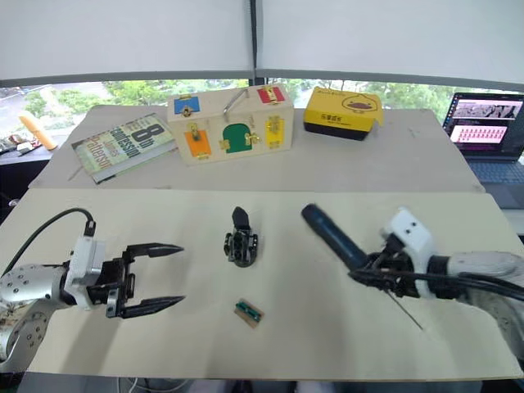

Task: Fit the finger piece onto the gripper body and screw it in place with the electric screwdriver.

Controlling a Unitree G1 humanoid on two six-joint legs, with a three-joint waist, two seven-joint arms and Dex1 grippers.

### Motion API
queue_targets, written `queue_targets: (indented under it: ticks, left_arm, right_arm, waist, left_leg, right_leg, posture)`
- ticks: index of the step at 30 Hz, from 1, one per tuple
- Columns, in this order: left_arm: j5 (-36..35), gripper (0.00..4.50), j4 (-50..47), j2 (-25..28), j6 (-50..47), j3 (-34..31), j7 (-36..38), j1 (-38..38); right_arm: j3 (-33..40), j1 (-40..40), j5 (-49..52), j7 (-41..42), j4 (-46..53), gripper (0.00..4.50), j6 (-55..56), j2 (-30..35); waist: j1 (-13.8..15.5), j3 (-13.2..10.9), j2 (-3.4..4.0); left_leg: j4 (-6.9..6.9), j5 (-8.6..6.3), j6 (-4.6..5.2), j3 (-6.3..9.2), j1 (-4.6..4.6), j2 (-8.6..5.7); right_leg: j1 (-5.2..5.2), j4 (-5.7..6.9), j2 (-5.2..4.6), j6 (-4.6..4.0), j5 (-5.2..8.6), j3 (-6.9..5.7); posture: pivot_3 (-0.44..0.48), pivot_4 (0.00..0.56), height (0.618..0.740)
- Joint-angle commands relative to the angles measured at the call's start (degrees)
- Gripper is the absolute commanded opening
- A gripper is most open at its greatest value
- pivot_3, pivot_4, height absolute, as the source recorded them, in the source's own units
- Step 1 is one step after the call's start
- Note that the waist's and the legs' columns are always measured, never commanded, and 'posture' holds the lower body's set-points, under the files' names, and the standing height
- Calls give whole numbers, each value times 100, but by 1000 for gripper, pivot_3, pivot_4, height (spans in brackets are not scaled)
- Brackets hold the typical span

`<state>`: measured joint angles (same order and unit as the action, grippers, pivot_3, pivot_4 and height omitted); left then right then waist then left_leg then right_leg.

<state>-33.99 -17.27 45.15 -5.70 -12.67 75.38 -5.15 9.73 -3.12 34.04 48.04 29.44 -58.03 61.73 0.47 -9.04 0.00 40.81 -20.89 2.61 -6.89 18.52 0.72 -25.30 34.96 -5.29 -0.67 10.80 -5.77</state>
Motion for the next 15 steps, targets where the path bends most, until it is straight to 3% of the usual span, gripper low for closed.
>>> queue_targets:
  ticks: [1,6,15]
  left_arm:
    - [58,4500,50,-3,279,-61,110,-21]
    - [-11,4500,-26,-34,235,-17,42,-43]
    - [45,4500,-319,-119,103,168,-212,-109]
  right_arm:
    - [-284,-91,-471,13,-151,1948,544,120]
    - [-900,-265,-805,417,-646,1948,852,225]
    - [-1110,-350,-978,757,-1170,1948,1072,126]
  waist:
    - [28,-3,-5]
    - [10,-3,-4]
    - [8,1,-15]
  left_leg:
    - [2,0,0,0,1,-1]
    - [0,0,0,2,0,4]
    - [4,0,0,1,-10,9]
  right_leg:
    - [0,0,0,0,0,-2]
    - [-2,3,5,-4,1,-3]
    - [8,4,6,-5,1,-3]
  posture:
    - [0,150,740]
    - [0,150,740]
    - [0,150,740]
